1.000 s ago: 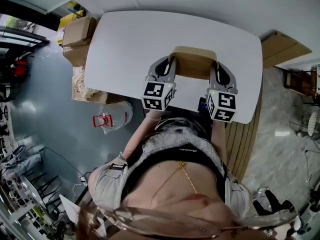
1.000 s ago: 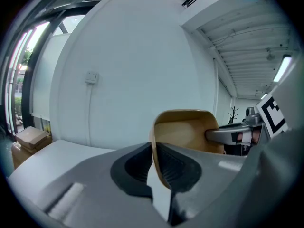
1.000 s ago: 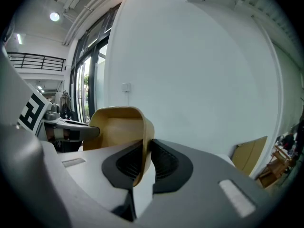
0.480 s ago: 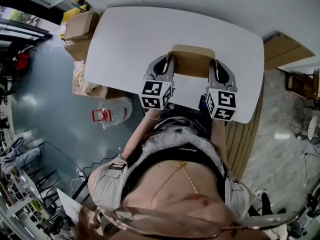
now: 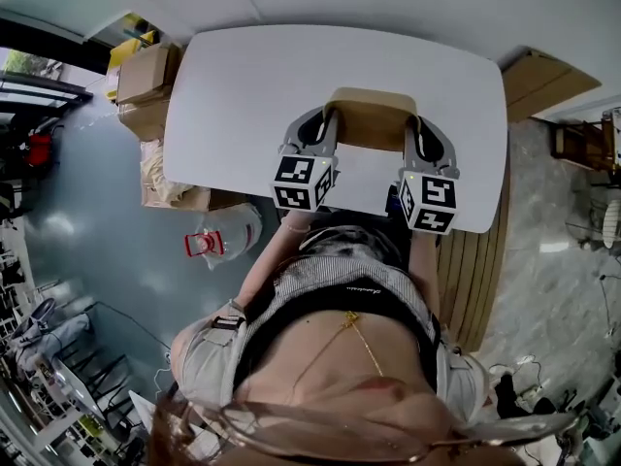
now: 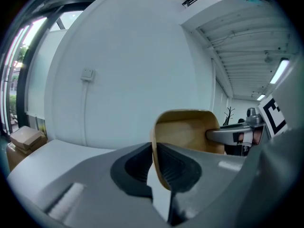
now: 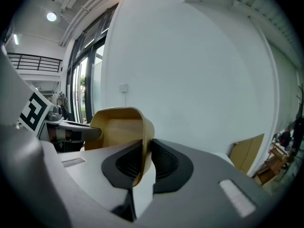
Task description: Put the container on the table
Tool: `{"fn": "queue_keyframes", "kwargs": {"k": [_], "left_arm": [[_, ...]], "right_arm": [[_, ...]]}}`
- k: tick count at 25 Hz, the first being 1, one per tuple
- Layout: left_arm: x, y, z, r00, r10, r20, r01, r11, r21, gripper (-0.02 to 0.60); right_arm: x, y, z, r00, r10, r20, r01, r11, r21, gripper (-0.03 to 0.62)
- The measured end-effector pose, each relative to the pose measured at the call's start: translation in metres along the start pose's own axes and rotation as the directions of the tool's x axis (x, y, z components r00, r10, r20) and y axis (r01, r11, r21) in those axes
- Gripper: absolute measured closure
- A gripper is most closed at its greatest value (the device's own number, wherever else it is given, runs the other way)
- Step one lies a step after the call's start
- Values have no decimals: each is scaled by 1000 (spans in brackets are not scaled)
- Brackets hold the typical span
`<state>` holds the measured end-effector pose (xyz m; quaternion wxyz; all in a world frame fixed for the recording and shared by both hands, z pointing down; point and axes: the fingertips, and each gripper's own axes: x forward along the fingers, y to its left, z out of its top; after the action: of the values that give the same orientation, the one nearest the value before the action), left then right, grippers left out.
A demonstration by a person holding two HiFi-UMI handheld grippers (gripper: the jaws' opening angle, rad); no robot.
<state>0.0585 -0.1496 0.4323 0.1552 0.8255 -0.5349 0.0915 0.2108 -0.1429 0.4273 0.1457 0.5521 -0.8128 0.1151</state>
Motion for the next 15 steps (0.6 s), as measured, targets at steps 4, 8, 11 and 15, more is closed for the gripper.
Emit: {"fn": "queue_keyframes", "kwargs": {"k": [4,8,11,15], "left_arm": [[4,12,5,1000,-26,-4,26,1000,13,568],[3,25,10,999,-43,-8,44,999,27,568],[2,35,14,999,-50,-8,50,998,34,568],[1,50,14,998,-53,-16,53,998,41,568]], "right_arm": [[10,6,3,1000,-26,0,26,1000,9,539],[18,16,6,999,-41,1,41,999,18,540],[24,23,10,999,-50,2,50,999,18,540],[32,35,10,998,-63,0,63,998,21,540]]}}
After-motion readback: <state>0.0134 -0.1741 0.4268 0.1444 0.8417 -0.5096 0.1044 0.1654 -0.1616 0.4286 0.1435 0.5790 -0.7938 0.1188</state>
